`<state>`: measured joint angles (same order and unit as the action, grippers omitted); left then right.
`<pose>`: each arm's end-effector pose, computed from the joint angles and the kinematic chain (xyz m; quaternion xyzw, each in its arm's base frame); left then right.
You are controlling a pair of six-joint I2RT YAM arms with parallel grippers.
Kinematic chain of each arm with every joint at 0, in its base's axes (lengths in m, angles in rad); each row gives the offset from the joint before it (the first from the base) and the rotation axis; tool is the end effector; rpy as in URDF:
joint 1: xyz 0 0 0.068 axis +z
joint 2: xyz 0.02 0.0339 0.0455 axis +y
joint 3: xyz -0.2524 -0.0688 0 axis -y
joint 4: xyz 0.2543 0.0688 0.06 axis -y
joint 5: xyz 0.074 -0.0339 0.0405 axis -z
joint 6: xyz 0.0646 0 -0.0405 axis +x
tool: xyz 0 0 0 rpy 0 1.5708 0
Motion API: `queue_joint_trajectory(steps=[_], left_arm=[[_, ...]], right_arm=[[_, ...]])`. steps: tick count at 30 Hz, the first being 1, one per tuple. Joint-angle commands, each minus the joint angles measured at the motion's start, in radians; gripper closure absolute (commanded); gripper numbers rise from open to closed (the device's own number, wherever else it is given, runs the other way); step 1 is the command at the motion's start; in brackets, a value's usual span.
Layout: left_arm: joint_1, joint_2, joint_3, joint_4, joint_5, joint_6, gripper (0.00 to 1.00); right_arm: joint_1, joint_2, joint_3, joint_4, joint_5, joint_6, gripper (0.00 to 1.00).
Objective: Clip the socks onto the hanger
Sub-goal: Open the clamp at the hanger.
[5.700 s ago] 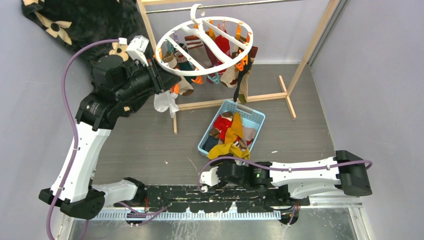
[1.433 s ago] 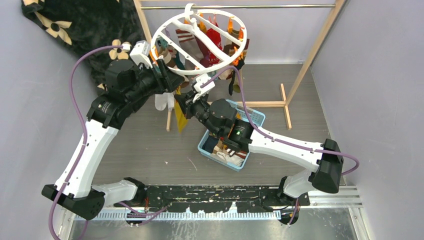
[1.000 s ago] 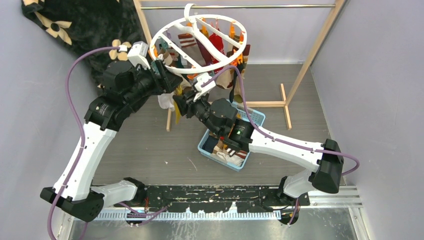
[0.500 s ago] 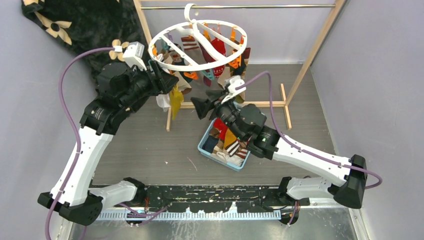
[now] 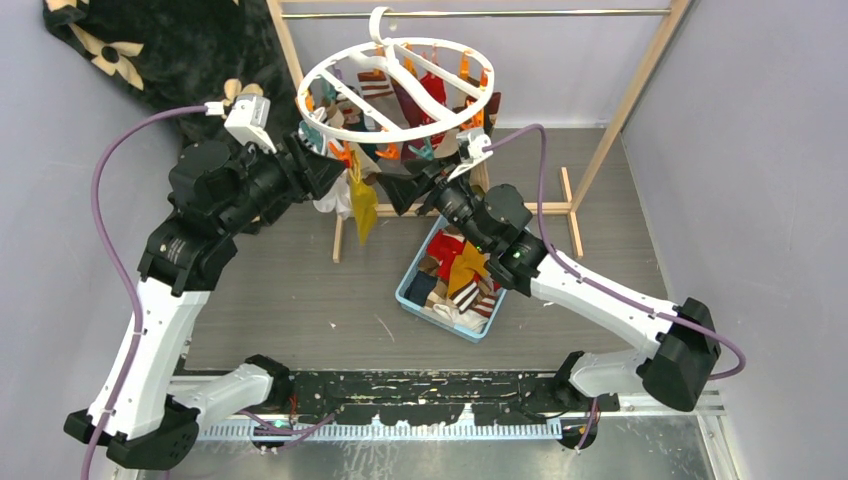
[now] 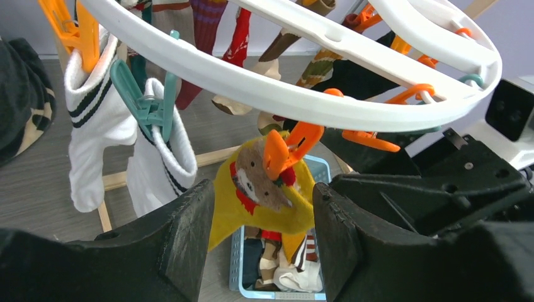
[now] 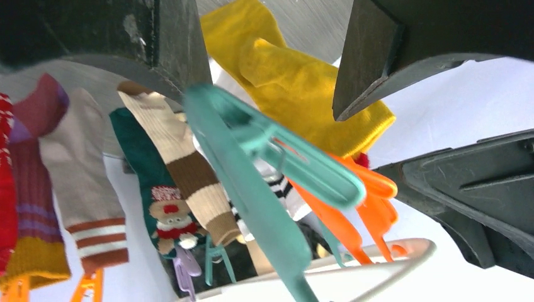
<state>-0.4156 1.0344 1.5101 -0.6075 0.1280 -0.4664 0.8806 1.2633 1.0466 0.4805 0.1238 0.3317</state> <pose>0.2039 -0.0990 0.4821 0.0231 0.7514 -0.3242 0.5742 0.2215 0.2557 0.3940 -0.1172 0.5974 0.4206 0.6727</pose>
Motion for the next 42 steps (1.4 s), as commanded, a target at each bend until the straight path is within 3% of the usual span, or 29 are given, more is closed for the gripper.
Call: queue_joint_trajectory(steps=[1,12,24,30,34,42], left_arm=[[0.006,-0.03,-0.007,0.004,0.019,0.013,0.41],[0.006,-0.053,-0.001,-0.01,0.043,-0.002,0.43],[0.006,-0.063,0.024,-0.026,0.063,-0.03,0.44],[0.007,-0.063,0.026,-0.032,0.066,-0.032,0.45],[0.006,-0.064,0.028,-0.031,0.07,-0.034,0.46],[0.006,-0.072,0.032,-0.026,0.074,-0.029,0.45]], right_arm=[[-0.014,0.016,0.007,0.226,-0.176,0.068,0.25],[-0.042,0.056,-0.074,0.478,-0.199,0.123,0.23],[-0.115,0.14,-0.105,0.723,-0.251,0.311,0.29],[-0.131,0.188,-0.089,0.794,-0.282,0.388,0.24],[-0.174,0.247,-0.087,0.944,-0.306,0.537,0.22],[-0.191,0.257,-0.049,0.952,-0.415,0.598,0.17]])
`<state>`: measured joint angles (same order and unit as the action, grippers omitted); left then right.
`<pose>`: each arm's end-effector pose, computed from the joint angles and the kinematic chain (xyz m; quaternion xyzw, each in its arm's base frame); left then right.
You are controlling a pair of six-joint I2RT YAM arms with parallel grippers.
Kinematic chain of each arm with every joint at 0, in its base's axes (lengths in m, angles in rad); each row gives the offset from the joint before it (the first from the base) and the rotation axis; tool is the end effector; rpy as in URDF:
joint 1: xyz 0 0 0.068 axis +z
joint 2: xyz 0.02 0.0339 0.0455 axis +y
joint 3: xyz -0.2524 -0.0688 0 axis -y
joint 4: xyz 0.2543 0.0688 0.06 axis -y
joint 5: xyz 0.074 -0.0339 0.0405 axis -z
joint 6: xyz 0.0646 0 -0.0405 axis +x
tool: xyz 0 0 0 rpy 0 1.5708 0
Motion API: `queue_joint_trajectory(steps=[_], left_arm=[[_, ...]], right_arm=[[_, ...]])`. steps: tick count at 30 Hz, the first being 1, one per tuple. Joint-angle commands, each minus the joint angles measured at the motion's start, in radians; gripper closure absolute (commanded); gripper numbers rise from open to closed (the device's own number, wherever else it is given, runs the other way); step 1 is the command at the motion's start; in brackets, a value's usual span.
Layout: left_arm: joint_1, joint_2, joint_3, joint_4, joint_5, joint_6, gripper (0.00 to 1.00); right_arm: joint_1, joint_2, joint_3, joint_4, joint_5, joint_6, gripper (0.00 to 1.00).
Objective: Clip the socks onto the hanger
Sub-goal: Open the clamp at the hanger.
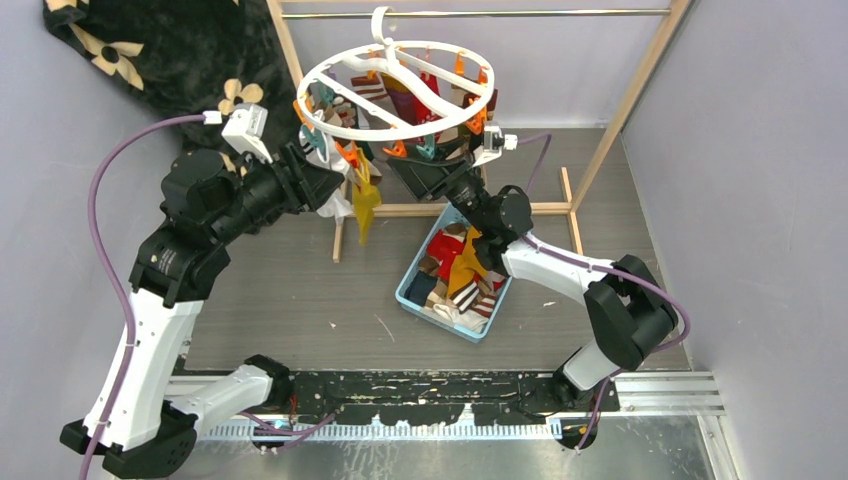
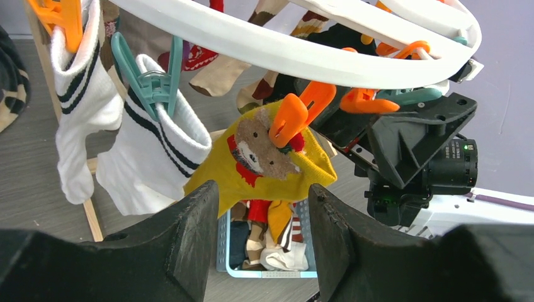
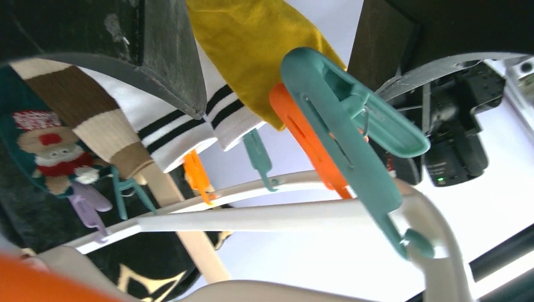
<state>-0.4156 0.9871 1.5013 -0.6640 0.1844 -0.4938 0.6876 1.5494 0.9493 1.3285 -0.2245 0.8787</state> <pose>0.1862 -0.0951 0.4809 0.0305 0.7566 -0.3479 0.5528 0.2695 0.2400 0.3629 -0.0630 0.4142 0.6723 0.6104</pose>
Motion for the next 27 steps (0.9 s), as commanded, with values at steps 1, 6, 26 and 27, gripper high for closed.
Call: queue_joint_trajectory(steps=[1,6,26,27], left_arm=[[0.006,-0.026,0.038,0.031,0.017,-0.001,0.46],[0.006,-0.029,0.037,0.034,0.022,-0.003,0.45],[0.006,-0.031,0.051,0.029,0.021,0.004,0.46],[0.006,-0.031,0.052,0.028,0.02,0.003,0.46]], right_arm=[[-0.001,-0.033,0.047,0.103,-0.073,0.054,0.16],[-0.019,-0.039,0.053,0.104,-0.091,0.085,0.15],[-0.021,-0.055,0.071,0.104,-0.106,0.141,0.42],[-0.021,-0.057,0.069,0.104,-0.103,0.14,0.45]])
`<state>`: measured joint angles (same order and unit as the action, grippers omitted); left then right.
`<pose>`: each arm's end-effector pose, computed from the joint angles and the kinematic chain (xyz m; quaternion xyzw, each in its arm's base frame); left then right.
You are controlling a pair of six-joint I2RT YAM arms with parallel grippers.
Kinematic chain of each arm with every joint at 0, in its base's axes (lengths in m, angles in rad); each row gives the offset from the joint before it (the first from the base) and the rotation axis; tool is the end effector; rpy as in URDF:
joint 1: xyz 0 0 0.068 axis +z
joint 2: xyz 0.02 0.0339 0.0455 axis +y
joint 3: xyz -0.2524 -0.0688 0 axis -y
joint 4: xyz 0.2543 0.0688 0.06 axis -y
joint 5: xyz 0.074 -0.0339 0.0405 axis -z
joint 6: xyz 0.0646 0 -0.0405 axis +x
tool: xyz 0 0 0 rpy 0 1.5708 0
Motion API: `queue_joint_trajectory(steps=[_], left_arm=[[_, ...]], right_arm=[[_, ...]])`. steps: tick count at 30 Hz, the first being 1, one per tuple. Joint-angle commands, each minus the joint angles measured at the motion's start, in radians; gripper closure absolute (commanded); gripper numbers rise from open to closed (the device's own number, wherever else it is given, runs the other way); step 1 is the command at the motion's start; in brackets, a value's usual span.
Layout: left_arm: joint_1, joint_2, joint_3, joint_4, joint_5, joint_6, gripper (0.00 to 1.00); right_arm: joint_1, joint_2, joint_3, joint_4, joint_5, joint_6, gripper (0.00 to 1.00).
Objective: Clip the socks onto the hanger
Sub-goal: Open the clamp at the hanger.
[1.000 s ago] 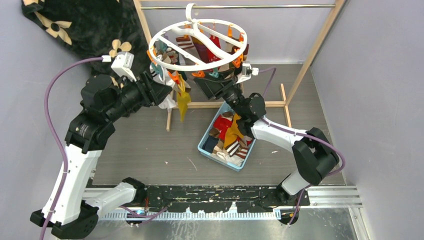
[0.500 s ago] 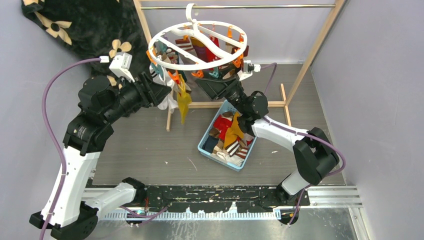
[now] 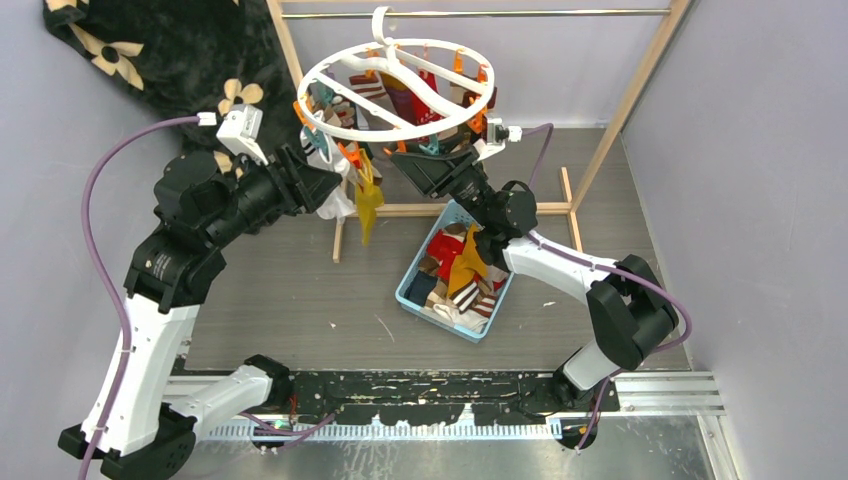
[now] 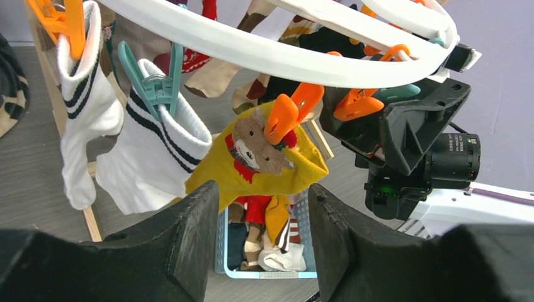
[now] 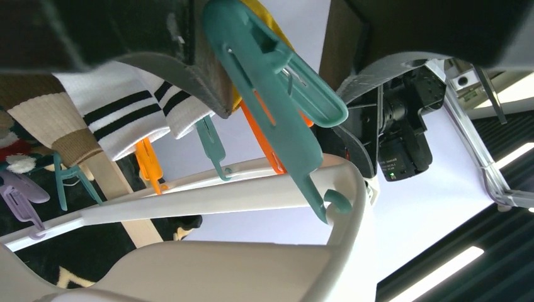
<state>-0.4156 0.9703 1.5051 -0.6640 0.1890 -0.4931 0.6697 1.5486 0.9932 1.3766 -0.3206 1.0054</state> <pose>0.1798 -0.0926 0.4853 0.0333 0.7498 -0.3521 0.5593 0.2651 0.2359 0.3818 -0.0861 0.3811 0.7217 0.5714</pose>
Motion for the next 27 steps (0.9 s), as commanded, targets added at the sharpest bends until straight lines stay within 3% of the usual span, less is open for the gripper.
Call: queue_joint_trajectory(steps=[1,11,12,14,16,23,27], left_arm=[[0.006,-0.015,0.05,0.029,0.014,0.003,0.46],[0.006,-0.01,0.056,0.028,0.006,0.003,0.45],[0.006,-0.009,0.057,0.028,0.006,0.002,0.45],[0.006,-0.01,0.059,0.028,0.005,0.002,0.45],[0.005,-0.008,0.06,0.03,0.003,0.002,0.45],[0.006,-0.004,0.062,0.033,0.001,-0.002,0.45],[0.005,-0.001,0.067,0.031,0.001,-0.004,0.45]], right_arm=[[-0.002,-0.057,0.023,0.056,-0.007,0.017,0.47],[-0.003,-0.08,-0.022,0.056,0.014,0.021,0.77],[-0.003,-0.085,-0.026,0.056,0.015,0.023,0.76],[-0.004,-0.091,-0.033,0.056,0.008,0.023,0.61],[-0.004,-0.098,-0.039,0.056,-0.004,0.021,0.57],[-0.002,-0.101,-0.058,0.056,-0.013,0.027,0.56],[-0.002,-0.107,-0.065,0.055,-0.005,0.021,0.65]])
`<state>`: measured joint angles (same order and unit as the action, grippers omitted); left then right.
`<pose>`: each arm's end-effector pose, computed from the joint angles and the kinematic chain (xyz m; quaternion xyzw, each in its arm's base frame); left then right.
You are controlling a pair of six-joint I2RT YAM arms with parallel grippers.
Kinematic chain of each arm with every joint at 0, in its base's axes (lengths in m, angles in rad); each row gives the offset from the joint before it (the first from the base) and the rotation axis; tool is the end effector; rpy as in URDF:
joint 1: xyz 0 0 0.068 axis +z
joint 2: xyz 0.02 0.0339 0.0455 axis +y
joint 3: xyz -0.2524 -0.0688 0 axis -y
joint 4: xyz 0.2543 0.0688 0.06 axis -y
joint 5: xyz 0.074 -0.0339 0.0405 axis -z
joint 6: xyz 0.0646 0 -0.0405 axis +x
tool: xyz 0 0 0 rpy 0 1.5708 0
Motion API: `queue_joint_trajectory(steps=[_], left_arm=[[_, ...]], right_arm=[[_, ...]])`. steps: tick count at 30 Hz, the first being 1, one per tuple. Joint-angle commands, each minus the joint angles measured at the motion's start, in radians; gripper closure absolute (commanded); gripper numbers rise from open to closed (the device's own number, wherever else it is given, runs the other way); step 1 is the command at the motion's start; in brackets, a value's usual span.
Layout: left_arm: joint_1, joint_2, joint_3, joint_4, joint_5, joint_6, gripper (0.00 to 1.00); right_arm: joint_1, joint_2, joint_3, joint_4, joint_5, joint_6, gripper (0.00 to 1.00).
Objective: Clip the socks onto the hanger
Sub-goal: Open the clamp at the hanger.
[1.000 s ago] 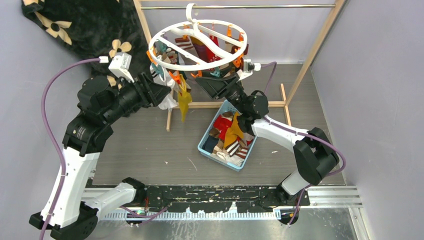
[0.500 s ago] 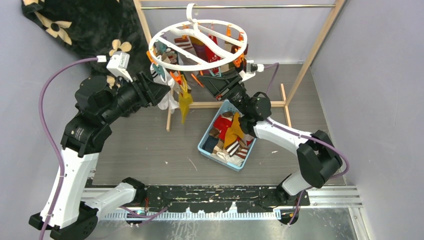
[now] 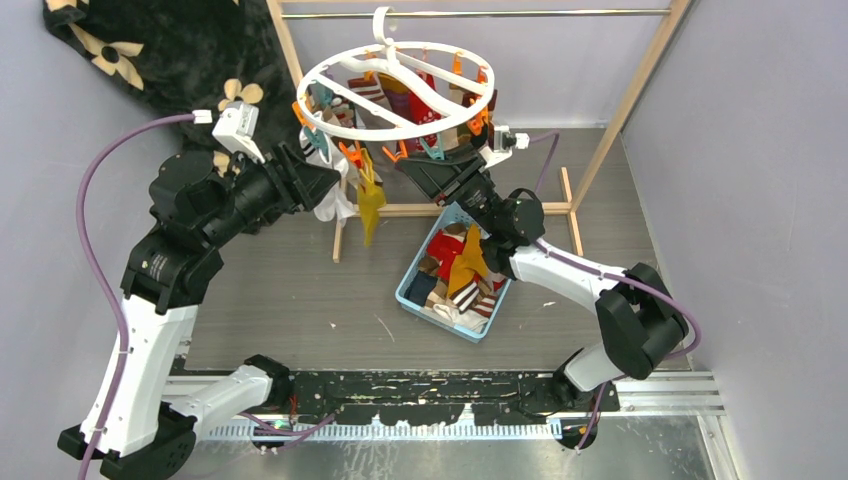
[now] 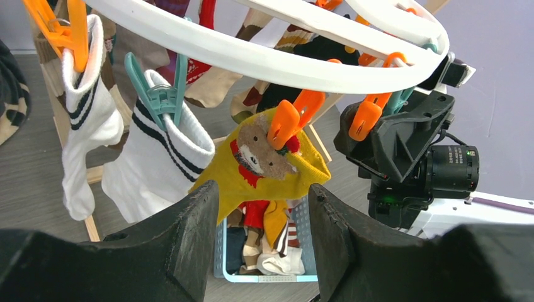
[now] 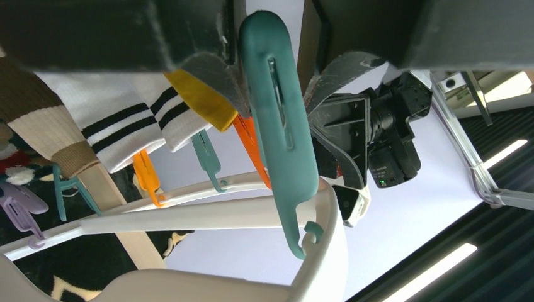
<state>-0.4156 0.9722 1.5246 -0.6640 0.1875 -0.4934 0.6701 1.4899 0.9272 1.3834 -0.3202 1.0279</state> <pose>0.1775 -0.0915 0.4912 0.0335 0.7440 -0.3540 0.5656 0.2530 0.2264 0.3792 -0.0816 0.3823 0.7281 0.5631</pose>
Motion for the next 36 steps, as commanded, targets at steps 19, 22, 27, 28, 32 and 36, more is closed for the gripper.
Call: queue_joint_trajectory(steps=[19,22,27,28,32,36], left_arm=[[0.006,0.053,0.127,-0.002,0.058,-0.085,0.41],[0.006,0.075,0.162,-0.019,0.079,-0.097,0.38],[0.006,0.101,0.191,-0.019,0.097,-0.133,0.35],[0.006,0.112,0.194,-0.017,0.102,-0.137,0.35],[0.005,0.143,0.204,0.004,0.109,-0.154,0.34],[0.002,0.173,0.233,0.023,0.129,-0.171,0.34]], right_arm=[[0.236,-0.115,0.08,-0.31,0.292,-0.539,0.9],[0.28,-0.103,0.096,-0.309,0.392,-0.613,0.9],[0.322,-0.067,0.131,-0.301,0.454,-0.673,0.9],[0.325,-0.061,0.14,-0.302,0.456,-0.677,0.9],[0.336,-0.039,0.165,-0.313,0.457,-0.691,0.9],[0.34,-0.028,0.172,-0.32,0.465,-0.698,0.9]])
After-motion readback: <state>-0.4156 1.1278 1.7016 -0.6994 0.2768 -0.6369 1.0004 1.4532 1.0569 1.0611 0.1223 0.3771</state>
